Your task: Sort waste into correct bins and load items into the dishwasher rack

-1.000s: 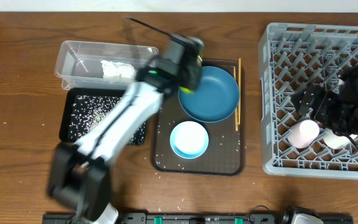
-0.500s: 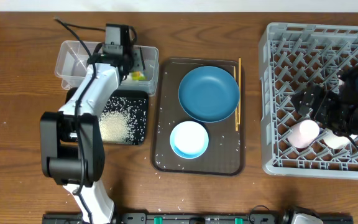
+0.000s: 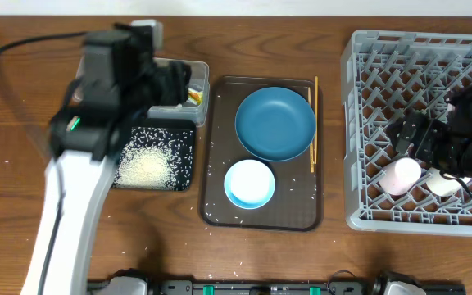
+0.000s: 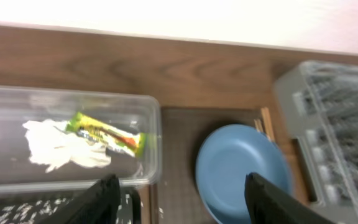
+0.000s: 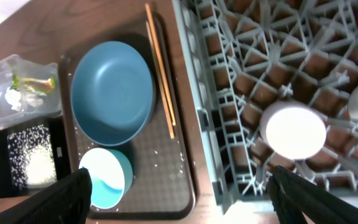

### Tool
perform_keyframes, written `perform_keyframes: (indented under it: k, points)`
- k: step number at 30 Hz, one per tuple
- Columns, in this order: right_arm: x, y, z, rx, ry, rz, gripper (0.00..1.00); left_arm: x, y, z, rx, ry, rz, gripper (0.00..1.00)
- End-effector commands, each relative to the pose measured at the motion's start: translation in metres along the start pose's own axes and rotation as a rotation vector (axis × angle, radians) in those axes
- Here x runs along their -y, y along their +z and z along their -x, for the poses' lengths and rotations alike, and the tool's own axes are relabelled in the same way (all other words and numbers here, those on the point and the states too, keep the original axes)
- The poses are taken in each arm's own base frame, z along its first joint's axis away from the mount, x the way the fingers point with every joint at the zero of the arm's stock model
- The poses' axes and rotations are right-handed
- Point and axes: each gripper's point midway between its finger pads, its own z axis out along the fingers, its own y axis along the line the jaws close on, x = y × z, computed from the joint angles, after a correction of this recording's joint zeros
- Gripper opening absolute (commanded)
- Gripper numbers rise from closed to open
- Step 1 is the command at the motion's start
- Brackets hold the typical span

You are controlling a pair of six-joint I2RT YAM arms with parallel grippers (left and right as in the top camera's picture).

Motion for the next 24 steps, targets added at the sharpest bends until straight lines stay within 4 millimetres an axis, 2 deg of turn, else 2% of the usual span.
perform_keyframes:
  k: [1, 5, 10, 11, 12, 15, 24]
  points:
    - [-0.031, -0.017, -0.003, 0.053, -0.147, 0.106, 0.89, 0.014, -0.045, 0.003, 0.055, 0.076, -0.027, 0.68]
    - [-0.051, -0.034, -0.008, 0.124, -0.272, 0.153, 0.9, 0.021, -0.088, -0.014, 0.064, 0.146, -0.027, 0.7]
    - [-0.062, -0.046, -0.012, 0.169, -0.329, 0.167, 0.95, 0.024, -0.114, -0.027, 0.07, 0.163, -0.024, 0.74]
    - [-0.063, -0.047, -0.013, 0.171, -0.331, 0.168, 0.95, 0.025, -0.117, -0.027, 0.075, 0.164, -0.025, 0.8]
    - [-0.063, -0.048, -0.014, 0.17, -0.331, 0.168, 0.96, 0.025, -0.119, -0.027, 0.082, 0.166, -0.026, 0.82]
    - [-0.062, -0.047, -0.016, 0.158, -0.325, 0.168, 0.99, 0.026, -0.122, -0.027, 0.088, 0.168, -0.027, 0.84]
    - [-0.059, -0.045, -0.021, 0.132, -0.314, 0.158, 0.99, 0.025, -0.12, -0.027, 0.084, 0.167, -0.026, 0.88]
